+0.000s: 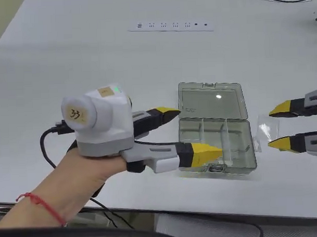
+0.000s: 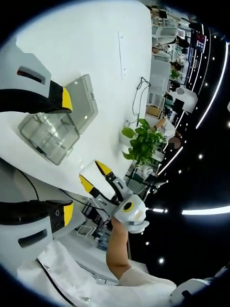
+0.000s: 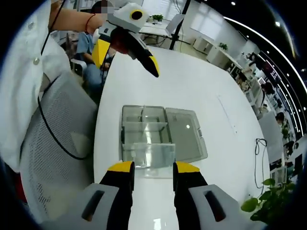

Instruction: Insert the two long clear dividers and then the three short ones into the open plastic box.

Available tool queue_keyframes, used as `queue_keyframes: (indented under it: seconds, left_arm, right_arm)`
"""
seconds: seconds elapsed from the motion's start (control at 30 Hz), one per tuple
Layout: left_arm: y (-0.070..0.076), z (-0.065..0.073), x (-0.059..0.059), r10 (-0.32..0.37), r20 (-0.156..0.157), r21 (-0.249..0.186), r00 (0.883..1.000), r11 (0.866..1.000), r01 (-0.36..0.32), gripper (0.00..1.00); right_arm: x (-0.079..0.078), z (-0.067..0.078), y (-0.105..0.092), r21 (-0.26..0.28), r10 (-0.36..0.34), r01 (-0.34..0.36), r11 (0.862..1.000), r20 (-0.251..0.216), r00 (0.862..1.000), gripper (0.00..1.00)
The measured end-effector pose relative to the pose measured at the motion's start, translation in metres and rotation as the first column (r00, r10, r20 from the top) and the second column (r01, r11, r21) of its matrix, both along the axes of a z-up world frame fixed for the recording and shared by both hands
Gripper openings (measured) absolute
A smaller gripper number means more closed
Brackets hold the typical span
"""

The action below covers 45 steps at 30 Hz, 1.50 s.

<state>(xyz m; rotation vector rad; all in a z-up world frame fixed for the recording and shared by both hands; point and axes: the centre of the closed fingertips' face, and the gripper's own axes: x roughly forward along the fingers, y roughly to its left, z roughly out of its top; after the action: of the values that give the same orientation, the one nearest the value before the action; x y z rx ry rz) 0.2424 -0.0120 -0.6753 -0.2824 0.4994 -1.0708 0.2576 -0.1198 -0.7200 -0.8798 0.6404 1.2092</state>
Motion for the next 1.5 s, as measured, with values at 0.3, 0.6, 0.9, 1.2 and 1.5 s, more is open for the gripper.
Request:
queue_keyframes:
  seconds: [0.3, 0.6, 0.9, 1.2, 1.5]
  left_arm:
    - [-0.018, 0.010, -0.002, 0.015, -0.179, -0.112, 0.984, 0.993, -0.035, 0.45]
    - [-0.037, 0.011, -0.007, -0.008, -0.298, -0.156, 0.954, 0.987, -0.041, 0.29]
    - [-0.048, 0.002, -0.014, -0.031, -0.351, -0.161, 0.936, 0.987, -0.027, 0.18]
    - [-0.049, 0.002, -0.013, -0.035, -0.362, -0.168, 0.931, 0.985, -0.028, 0.09]
    - [-0.049, 0.001, -0.014, -0.046, -0.371, -0.175, 0.927, 0.984, -0.022, 0.00]
  right_arm:
    - [-0.010, 0.016, 0.027, 0.011, 0.034, -0.034, 0.999, 0.034, 0.999, 0.32]
    - [-0.023, 0.032, 0.049, -0.010, 0.082, -0.081, 0.997, 0.077, 0.994, 0.32]
    - [-0.031, 0.047, 0.063, 0.004, 0.101, -0.102, 0.995, 0.095, 0.990, 0.32]
    - [-0.033, 0.048, 0.064, -0.017, 0.117, -0.116, 0.993, 0.104, 0.988, 0.32]
    - [-0.033, 0.048, 0.065, -0.037, 0.128, -0.124, 0.992, 0.112, 0.985, 0.33]
